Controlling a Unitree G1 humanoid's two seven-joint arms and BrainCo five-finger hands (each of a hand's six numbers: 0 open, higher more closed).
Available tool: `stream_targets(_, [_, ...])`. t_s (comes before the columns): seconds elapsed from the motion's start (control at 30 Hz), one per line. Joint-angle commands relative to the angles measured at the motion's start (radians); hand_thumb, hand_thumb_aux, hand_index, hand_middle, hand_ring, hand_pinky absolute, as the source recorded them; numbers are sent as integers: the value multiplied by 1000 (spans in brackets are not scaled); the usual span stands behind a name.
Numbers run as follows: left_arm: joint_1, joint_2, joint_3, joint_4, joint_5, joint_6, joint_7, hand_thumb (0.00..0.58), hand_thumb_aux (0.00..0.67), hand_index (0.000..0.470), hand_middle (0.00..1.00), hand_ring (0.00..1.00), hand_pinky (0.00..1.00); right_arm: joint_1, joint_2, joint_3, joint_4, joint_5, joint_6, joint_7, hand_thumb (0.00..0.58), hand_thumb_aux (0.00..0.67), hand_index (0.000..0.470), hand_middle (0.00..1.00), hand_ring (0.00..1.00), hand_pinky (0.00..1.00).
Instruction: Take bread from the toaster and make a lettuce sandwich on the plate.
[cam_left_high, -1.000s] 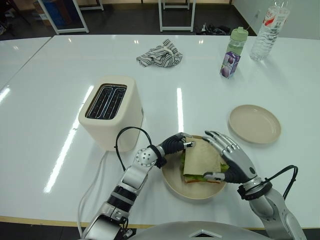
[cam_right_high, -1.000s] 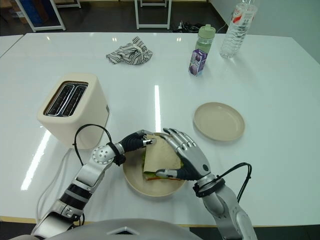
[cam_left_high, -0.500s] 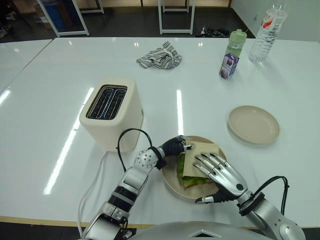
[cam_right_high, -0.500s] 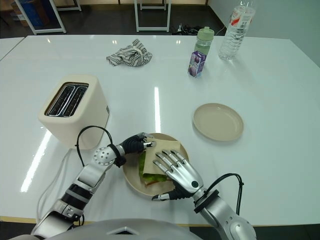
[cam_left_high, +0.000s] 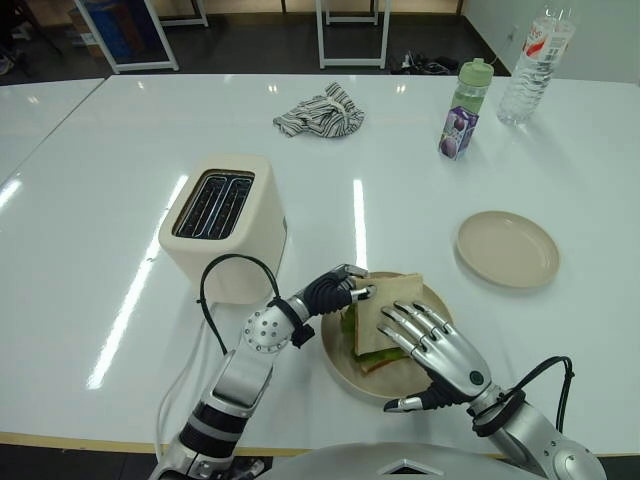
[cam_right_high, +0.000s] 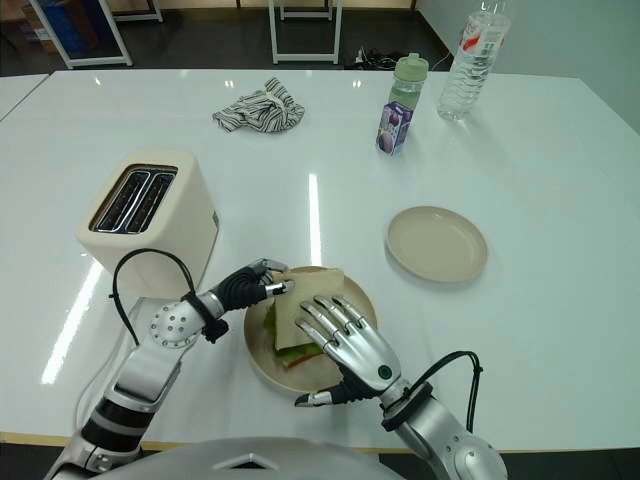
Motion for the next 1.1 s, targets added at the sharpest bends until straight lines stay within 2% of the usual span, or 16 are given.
stream_targets(0.03, [5, 4, -8, -15, -6, 1, -13, 580, 670, 470, 1000, 1000, 1000, 5, -19, 16, 27, -17, 17, 25, 0, 0, 0, 0, 0, 0])
stream_targets(0.5, [38, 42, -12, 7, 48, -6, 5, 580, 670, 470, 1000, 1000, 1000, -26, -33, 70, 78, -18, 38, 37, 0, 0, 0, 0, 0, 0])
stream_targets(0.97, [72, 106, -78, 33, 219, -59, 31, 580, 670, 470, 996, 996, 996, -38, -81, 166, 159, -22, 81, 175, 0, 0, 0, 0, 0, 0])
stream_targets(1.0, [67, 107, -83, 41, 247, -64, 46, 552, 523, 367, 867, 867, 867, -32, -85, 168, 157, -19, 89, 195, 0, 0, 0, 0, 0, 0])
stream_targets(1.03, [62, 108, -86, 47, 276, -69, 63, 526, 465, 326, 808, 808, 808, -28, -91, 170, 158, -18, 96, 215, 0, 0, 0, 0, 0, 0])
stream_targets(1.07, [56, 107, -86, 53, 303, -78, 83, 0, 0, 0, 31, 31, 31, -22, -95, 170, 155, -20, 107, 241, 0, 0, 0, 0, 0, 0])
stream_targets(1.1, [46, 107, -84, 59, 327, -88, 103, 0, 0, 0, 0, 0, 0, -13, -95, 168, 150, -27, 126, 264, 0, 0, 0, 0, 0, 0])
